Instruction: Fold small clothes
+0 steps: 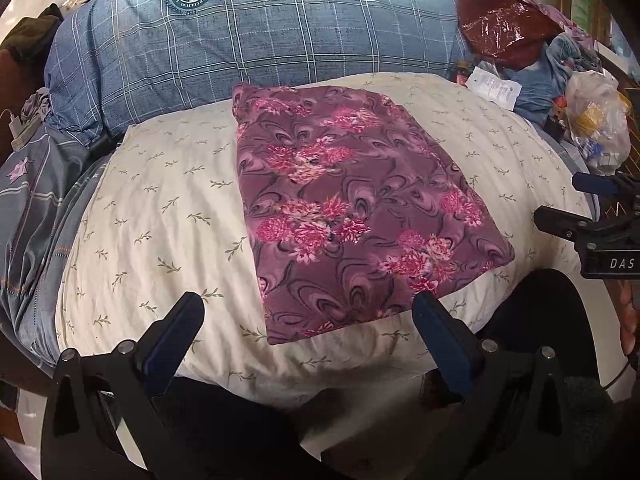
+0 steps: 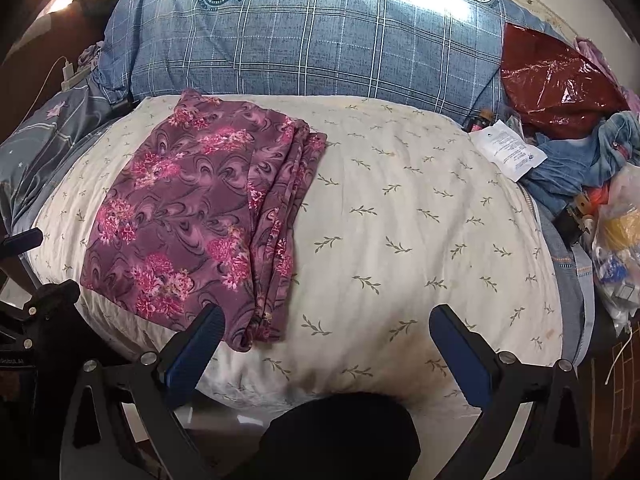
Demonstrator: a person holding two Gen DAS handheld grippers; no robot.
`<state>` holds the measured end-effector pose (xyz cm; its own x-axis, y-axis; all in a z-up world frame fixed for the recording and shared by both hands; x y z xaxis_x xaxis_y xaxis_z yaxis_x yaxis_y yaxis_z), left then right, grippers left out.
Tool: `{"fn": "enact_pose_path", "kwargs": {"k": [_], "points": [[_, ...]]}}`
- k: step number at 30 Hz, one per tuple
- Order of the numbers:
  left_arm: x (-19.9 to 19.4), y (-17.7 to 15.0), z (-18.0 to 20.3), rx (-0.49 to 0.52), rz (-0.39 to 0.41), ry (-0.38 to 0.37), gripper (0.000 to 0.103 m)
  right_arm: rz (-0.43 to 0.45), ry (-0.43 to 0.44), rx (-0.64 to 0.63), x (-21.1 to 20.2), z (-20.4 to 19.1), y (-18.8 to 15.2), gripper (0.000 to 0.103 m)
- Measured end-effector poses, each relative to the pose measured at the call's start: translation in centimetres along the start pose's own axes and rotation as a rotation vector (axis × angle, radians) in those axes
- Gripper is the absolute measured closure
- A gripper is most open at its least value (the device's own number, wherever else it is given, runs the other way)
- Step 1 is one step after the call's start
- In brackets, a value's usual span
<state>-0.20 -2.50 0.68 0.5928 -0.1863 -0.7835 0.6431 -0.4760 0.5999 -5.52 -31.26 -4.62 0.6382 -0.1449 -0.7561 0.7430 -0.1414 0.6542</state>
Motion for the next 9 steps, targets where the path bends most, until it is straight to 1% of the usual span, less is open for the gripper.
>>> {"fn": "enact_pose_path", "kwargs": {"k": [6,9], "points": [[-0.04,0.21,0.10,-0.001,0.010,-0.020,0.000,-0.004,-0.002,-0.003,0.15,0.05,0.25,0.000],[-0.14,0.27,0.04,0.002,0.014,-0.008,0.000,-0.005,-0.005,0.001,0.28,0.27,0.39,0.000]]}}
Point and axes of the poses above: each gripper's, at about its wrist camera, not at the fingertips, and x roughly the way its jaws point, z to its right, y to its top, the point moved 2 cm from there along x, roughly the way its jaws point, and after that the axes turned 11 degrees about x, right-handed, at the moved point
